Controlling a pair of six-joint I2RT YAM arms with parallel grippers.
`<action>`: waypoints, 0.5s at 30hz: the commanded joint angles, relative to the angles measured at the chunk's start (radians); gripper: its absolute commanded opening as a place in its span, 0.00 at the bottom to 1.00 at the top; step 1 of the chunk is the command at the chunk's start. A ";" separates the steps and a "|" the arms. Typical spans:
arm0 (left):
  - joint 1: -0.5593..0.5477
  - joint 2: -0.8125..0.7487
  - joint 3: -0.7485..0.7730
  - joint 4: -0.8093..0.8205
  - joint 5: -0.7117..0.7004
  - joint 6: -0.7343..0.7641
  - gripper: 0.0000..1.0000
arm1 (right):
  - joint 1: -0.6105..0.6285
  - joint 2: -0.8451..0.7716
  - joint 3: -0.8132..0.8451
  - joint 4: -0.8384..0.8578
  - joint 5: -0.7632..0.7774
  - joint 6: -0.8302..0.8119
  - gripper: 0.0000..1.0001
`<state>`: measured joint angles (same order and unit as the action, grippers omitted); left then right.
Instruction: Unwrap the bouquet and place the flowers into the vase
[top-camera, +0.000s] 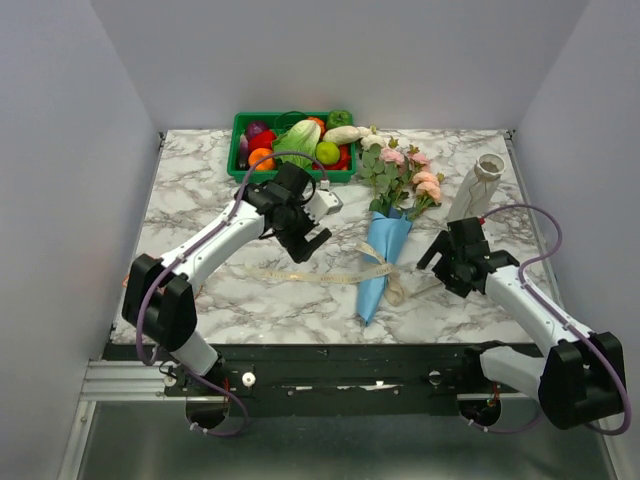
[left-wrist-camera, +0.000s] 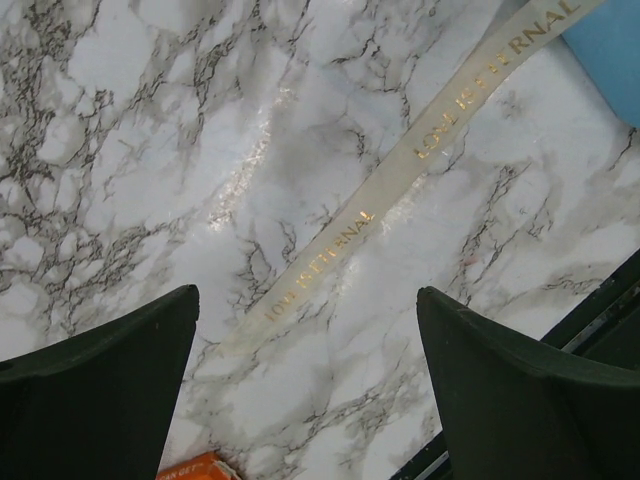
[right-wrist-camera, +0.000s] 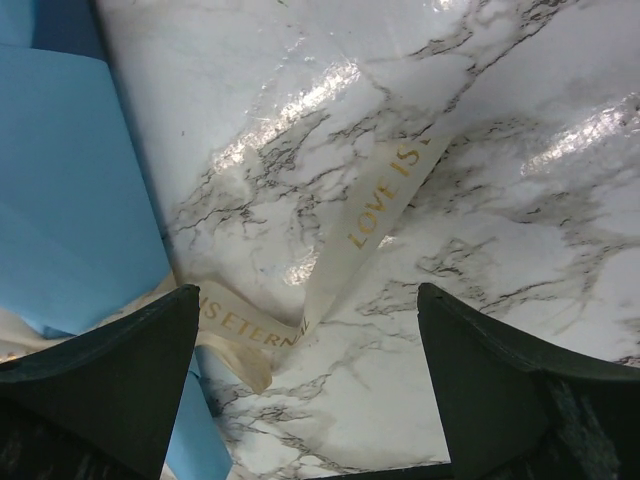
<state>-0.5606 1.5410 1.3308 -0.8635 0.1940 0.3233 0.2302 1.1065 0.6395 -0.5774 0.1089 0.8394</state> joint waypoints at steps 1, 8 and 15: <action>-0.042 0.102 0.024 0.021 0.013 0.069 0.99 | 0.004 0.029 -0.014 0.019 0.081 0.041 0.96; -0.076 0.205 0.038 0.029 0.033 0.114 0.99 | 0.004 0.052 -0.069 0.088 0.077 0.088 0.92; -0.130 0.240 -0.030 0.141 -0.014 0.134 0.99 | 0.014 0.026 -0.153 0.178 0.060 0.127 0.85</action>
<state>-0.6552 1.7592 1.3323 -0.8089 0.1951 0.4278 0.2302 1.1507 0.5320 -0.4713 0.1497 0.9195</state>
